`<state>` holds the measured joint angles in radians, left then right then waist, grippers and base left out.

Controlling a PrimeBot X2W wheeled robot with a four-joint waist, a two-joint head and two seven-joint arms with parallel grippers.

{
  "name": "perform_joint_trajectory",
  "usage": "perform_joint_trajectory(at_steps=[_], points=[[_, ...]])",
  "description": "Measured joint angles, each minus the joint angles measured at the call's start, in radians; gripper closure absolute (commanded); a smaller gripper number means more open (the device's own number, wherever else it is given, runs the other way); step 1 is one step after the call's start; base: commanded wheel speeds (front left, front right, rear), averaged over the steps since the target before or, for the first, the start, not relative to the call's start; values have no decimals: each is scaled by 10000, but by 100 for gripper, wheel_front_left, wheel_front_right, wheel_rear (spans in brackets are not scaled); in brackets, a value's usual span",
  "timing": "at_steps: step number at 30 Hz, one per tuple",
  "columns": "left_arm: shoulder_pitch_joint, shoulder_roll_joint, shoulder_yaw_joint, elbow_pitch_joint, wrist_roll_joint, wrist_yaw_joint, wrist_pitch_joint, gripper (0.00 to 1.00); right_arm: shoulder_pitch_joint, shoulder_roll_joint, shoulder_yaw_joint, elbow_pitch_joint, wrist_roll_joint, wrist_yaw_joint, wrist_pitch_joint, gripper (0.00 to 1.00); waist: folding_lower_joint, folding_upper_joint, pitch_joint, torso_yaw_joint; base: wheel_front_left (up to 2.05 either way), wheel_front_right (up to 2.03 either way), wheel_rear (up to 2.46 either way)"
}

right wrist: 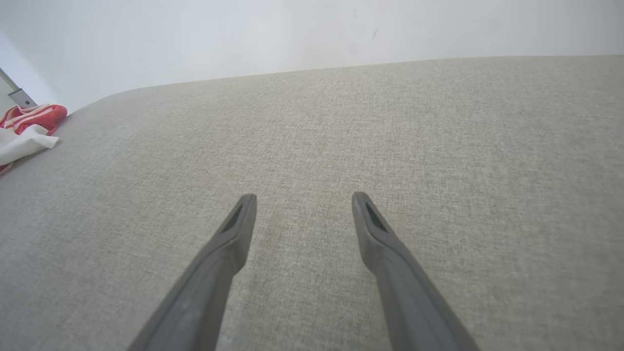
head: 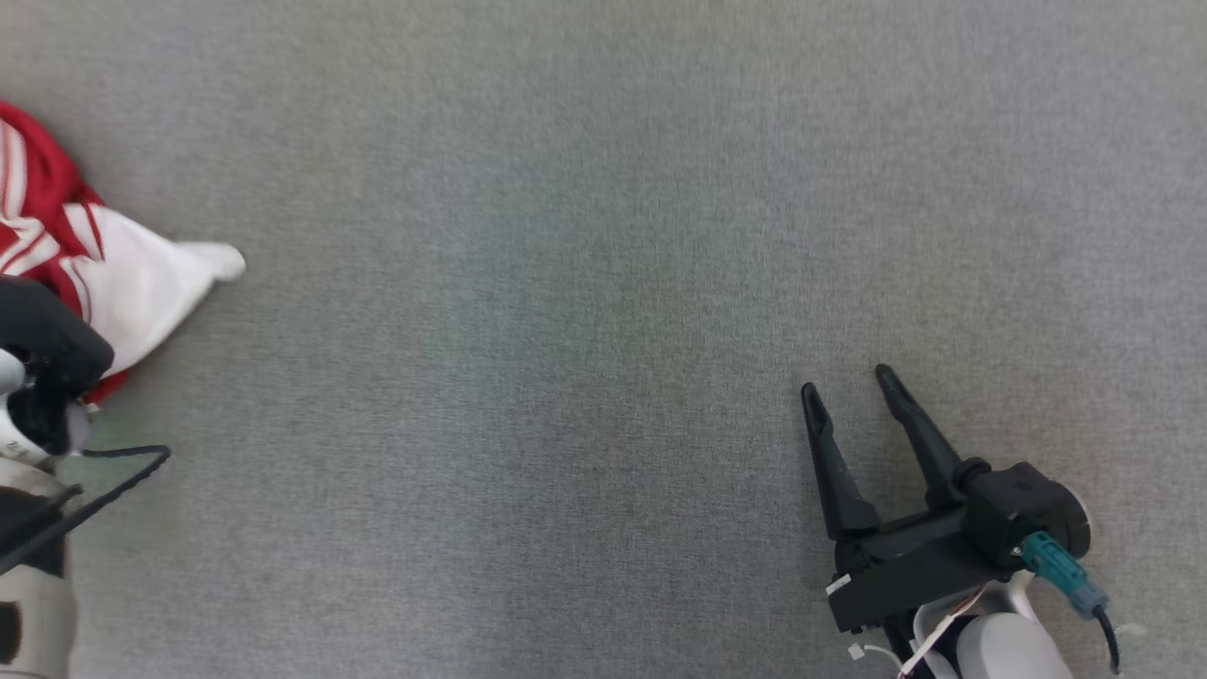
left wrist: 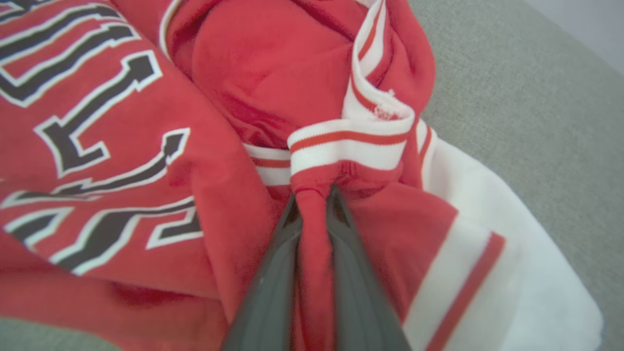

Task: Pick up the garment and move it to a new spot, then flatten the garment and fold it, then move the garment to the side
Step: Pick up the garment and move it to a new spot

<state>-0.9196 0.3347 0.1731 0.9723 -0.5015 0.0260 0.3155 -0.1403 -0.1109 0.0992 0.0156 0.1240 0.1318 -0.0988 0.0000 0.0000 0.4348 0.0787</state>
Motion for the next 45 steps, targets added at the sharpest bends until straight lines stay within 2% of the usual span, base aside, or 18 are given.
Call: perform_joint_trajectory(at_steps=[5, 14, 18, 22, 29, 34, 39, 45], points=[[22, 370, -203, -692, 174, -180, -102, 100, -53, 186, 79, 562, 142, 0, -280, 0, 0, 0, -615, 125, 0, 0, 0], [279, 522, -871, -2878, 570, -537, 148, 100, 134, 420, -98, 1453, 353, 0, -802, 0, -1, 0, -2009, 221, 0, 0, 0], [324, 393, -1143, -4454, 573, -702, 545, 100, 386, 474, -270, 1653, 362, 0, -955, 0, -2, -1, -2682, 147, 0, 0, 0], [468, 10, -1488, -6092, 385, -784, 961, 100, 594, 529, -360, 1774, 372, 0, -1005, 0, -2, -1, -3261, -66, 0, 0, 0], [716, -809, -2107, -8170, 132, -782, 1312, 100, 678, 577, -290, 1852, 374, 0, -1035, 0, -2, -1, -3811, -984, 0, 0, 0], [934, -1484, -2744, -8964, 100, -779, 1331, 100, 685, 585, -278, 1847, 382, 0, -1037, 0, -1, 0, -3952, -1850, 0, 0, 0], [1390, -2188, -3168, -9039, 27, -610, 982, 100, 690, 585, -198, 1839, 527, 0, -1051, 0, 0, 0, -3966, -2709, 0, 0, 0], [2337, -2401, -4023, -8255, 631, -337, 631, 100, 630, 585, -119, 1856, 719, 0, -1145, 0, 0, 0, -3787, -3604, 0, 0, 0]])
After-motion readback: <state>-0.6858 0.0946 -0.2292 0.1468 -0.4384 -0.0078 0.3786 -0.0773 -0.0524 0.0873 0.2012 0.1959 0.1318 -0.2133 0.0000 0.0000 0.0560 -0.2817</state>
